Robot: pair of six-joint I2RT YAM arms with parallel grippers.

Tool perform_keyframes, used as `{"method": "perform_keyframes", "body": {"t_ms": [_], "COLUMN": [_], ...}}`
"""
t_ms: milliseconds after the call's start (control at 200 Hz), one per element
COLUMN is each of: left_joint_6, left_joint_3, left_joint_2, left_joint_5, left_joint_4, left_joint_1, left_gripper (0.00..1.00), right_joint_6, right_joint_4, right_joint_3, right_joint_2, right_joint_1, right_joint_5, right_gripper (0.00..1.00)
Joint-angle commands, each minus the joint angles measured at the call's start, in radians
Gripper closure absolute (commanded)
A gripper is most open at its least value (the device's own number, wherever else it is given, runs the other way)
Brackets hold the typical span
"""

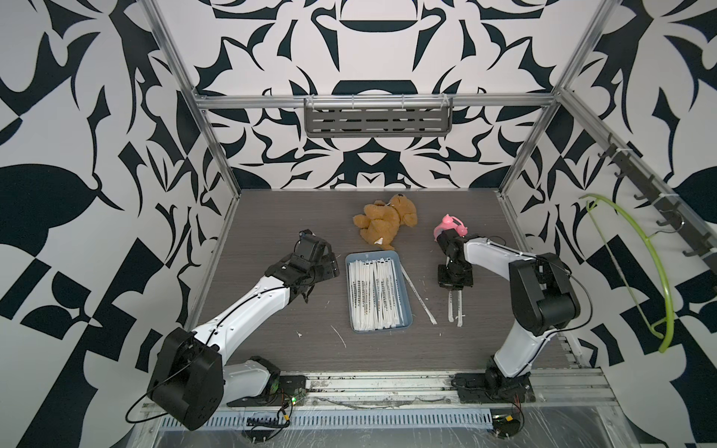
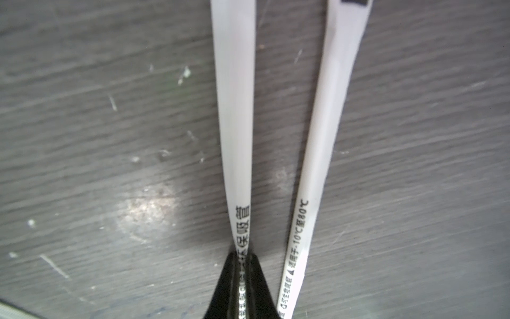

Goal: Put the straws into the storage box
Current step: Pick up the straw from the center of the board, then place the straw in the storage box.

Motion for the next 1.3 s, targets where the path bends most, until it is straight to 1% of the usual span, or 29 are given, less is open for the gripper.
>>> {"method": "perform_keyframes", "body": {"t_ms": [0,145,265,340,355,390,490,625,875,1085,1299], "left_joint_6": [-0.009,-0.019,-0.036,-0.042,-0.043,-0.043,-0.043,-0.043,-0.041,-0.041,-0.039], "left_joint_3": [-0.019,-0.034,-0.053,-0.057,-0.057,-0.054,-0.051,-0.056,-0.063,-0.058,-0.05], "left_joint_2": [0.012,0.012,0.012,0.012,0.04,0.048,0.055,0.052,0.06,0.07,0.082], "left_joint_5": [0.023,0.032,0.047,0.055,0.056,0.059,0.066,0.076,0.085,0.09,0.092], "left_joint_4": [0.017,0.03,0.055,0.068,0.069,0.071,0.073,0.071,0.078,0.078,0.077], "left_joint_1": [0.001,0.001,0.0,-0.003,-0.005,-0.009,-0.02,-0.027,-0.027,-0.029,-0.032], "left_gripper": [0.23,0.23,0.24,0.25,0.25,0.25,0.25,0.25,0.25,0.26,0.26], "right_joint_6": [-0.004,0.043,0.129,0.184,0.193,0.208,0.232,0.231,0.222,0.22,0.213], "right_joint_4": [-0.049,-0.136,-0.192,-0.191,-0.189,-0.179,-0.139,-0.116,-0.075,-0.059,-0.053], "right_joint_3": [0.015,0.082,0.185,0.252,0.264,0.294,0.344,0.363,0.337,0.315,0.3], "right_joint_2": [-0.064,-0.143,-0.179,-0.149,-0.138,-0.11,-0.025,0.052,0.145,0.171,0.177], "right_joint_1": [0.04,0.127,0.272,0.373,0.39,0.427,0.487,0.501,0.501,0.484,0.481], "right_joint_5": [-0.014,-0.013,-0.017,-0.027,-0.029,-0.034,-0.047,-0.025,-0.024,-0.014,-0.017], "right_gripper": [0.91,0.91,0.91,0.91,0.91,0.91,0.91,0.92,0.92,0.92,0.87]}}
